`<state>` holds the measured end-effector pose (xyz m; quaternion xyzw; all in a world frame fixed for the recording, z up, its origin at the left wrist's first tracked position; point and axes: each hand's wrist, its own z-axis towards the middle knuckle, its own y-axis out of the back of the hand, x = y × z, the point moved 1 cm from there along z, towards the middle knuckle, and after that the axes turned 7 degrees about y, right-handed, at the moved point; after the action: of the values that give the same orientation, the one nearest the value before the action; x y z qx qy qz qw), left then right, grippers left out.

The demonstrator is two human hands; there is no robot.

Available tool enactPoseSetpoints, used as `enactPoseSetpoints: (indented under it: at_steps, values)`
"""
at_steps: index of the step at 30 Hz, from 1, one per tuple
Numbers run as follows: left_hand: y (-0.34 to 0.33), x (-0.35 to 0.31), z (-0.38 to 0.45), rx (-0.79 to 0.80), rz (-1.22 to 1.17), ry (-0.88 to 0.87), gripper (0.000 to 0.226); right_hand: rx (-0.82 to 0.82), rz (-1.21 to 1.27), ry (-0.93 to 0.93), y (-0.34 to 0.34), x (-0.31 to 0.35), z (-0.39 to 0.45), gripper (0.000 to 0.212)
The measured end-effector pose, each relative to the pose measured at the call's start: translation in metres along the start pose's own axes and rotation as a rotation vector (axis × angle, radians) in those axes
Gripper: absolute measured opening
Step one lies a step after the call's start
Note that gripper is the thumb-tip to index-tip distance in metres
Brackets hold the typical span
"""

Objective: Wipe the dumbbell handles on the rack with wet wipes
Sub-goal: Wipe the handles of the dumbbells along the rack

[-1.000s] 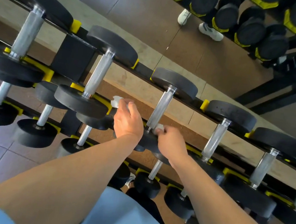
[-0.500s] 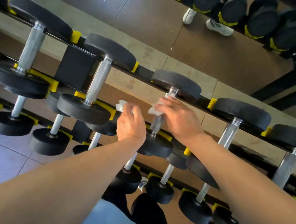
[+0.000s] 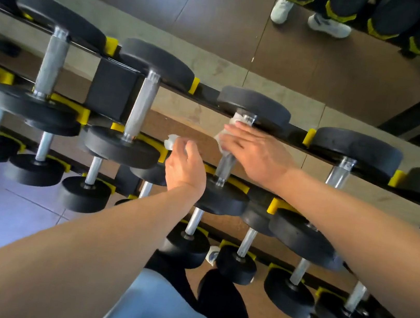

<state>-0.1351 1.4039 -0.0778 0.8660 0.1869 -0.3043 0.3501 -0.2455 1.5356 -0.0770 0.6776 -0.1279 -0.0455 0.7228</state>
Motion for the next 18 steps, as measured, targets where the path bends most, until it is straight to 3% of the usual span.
enactPoseSetpoints:
  at_steps: [5, 7, 9, 10, 12, 13, 14, 15, 18]
  values:
    - [-0.001, 0.002, 0.001, 0.001, -0.005, -0.006, 0.028, 0.256, 0.588, -0.179, 0.012, 0.047, -0.015, 0.019]
    - [-0.001, 0.004, 0.002, -0.003, -0.019, -0.016, 0.033, 0.124, 0.754, -0.384, 0.024, 0.045, -0.015, 0.019]
    - [-0.001, 0.004, 0.002, 0.001, -0.019, -0.014, 0.036, -0.162, 0.633, -0.577, 0.034, 0.034, -0.015, 0.024]
    - [-0.001, 0.004, 0.002, 0.006, -0.015, -0.008, 0.037, -0.21, 0.561, -0.702, 0.034, 0.026, -0.018, 0.025]
    - [-0.001, 0.005, 0.002, 0.01, -0.011, -0.004, 0.038, -0.001, 0.529, -0.964, 0.022, 0.012, -0.026, 0.024]
    - [-0.001, 0.005, 0.003, 0.011, -0.012, -0.01, 0.038, 0.143, 0.601, -1.08, 0.013, 0.009, -0.031, 0.025]
    - [-0.001, 0.005, 0.003, 0.016, -0.012, -0.015, 0.037, 0.187, 0.682, -1.184, 0.005, 0.008, -0.035, 0.026]
    - [0.0, 0.005, 0.002, 0.022, -0.011, -0.019, 0.037, 0.117, 0.741, -1.287, 0.006, 0.008, -0.033, 0.026]
    - [0.001, 0.005, 0.003, 0.043, -0.002, -0.022, 0.036, -0.388, 0.889, -1.539, 0.013, 0.008, -0.004, 0.022]
